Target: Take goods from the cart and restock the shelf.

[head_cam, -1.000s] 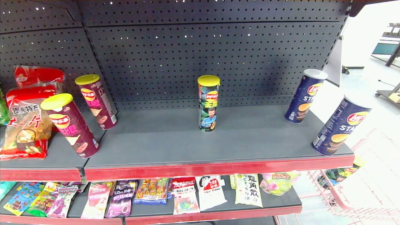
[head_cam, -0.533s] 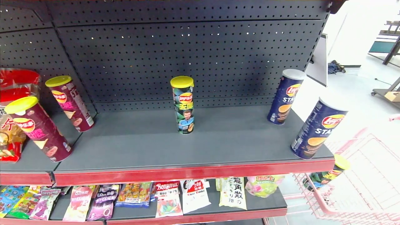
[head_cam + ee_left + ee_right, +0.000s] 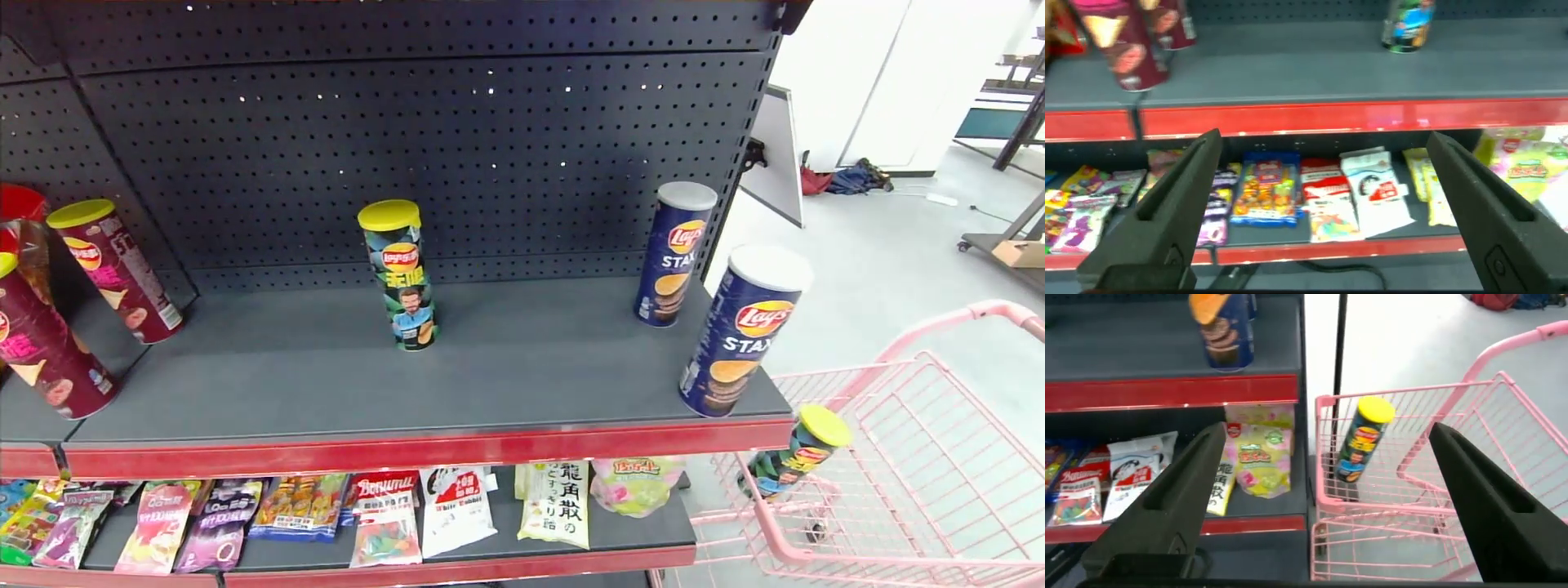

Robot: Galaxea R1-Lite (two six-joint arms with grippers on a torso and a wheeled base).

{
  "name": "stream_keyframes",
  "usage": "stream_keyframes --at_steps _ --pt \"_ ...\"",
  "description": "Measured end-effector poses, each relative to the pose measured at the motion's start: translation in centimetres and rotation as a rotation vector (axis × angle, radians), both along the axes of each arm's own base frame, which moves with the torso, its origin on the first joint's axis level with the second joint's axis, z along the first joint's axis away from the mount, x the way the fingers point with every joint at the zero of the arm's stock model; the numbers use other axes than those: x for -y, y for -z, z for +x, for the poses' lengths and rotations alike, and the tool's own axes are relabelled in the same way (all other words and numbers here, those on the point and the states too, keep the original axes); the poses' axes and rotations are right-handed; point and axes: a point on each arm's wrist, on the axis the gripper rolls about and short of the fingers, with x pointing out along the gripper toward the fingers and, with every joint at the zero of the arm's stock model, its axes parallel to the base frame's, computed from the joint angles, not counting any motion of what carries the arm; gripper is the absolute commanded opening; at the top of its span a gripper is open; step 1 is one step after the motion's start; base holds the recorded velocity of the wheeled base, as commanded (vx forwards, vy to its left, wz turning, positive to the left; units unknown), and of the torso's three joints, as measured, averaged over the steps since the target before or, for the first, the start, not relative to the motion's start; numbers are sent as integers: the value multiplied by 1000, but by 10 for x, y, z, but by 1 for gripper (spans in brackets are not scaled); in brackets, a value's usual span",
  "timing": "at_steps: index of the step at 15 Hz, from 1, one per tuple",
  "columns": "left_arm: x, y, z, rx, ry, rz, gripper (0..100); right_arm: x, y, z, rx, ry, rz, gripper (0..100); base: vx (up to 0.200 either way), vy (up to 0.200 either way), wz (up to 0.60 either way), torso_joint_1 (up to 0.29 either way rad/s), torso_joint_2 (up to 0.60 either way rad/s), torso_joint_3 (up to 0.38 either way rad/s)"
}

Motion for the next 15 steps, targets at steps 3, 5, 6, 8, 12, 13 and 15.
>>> stream_keyframes --at_steps 3,5,6,8,12,13,15 --pt "0 0 0 0 0 0 100 0 0 0 0 0 0 100 0 -67 0 1 1 1" --pt "0 0 0 0 0 -1 100 0 0 0 0 -1 0 100 0 0 0 0 0 0" --pt "0 0 0 -1 1 -1 100 0 0 0 1 1 0 100 0 0 0 0 0 0" --pt "0 0 0 -1 0 -2 100 0 0 0 0 0 0 100 0 0 0 0 0 0" --pt "0 0 0 -1 0 -2 100 0 0 0 0 0 1 100 0 0 -300 1 2 0" --pt "0 0 0 -1 0 -2 100 0 0 0 -1 -2 1 100 0 0 -600 -2 2 2" --pt "0 0 0 0 1 -2 100 0 0 0 0 0 1 100 0 0 -600 2 7 0"
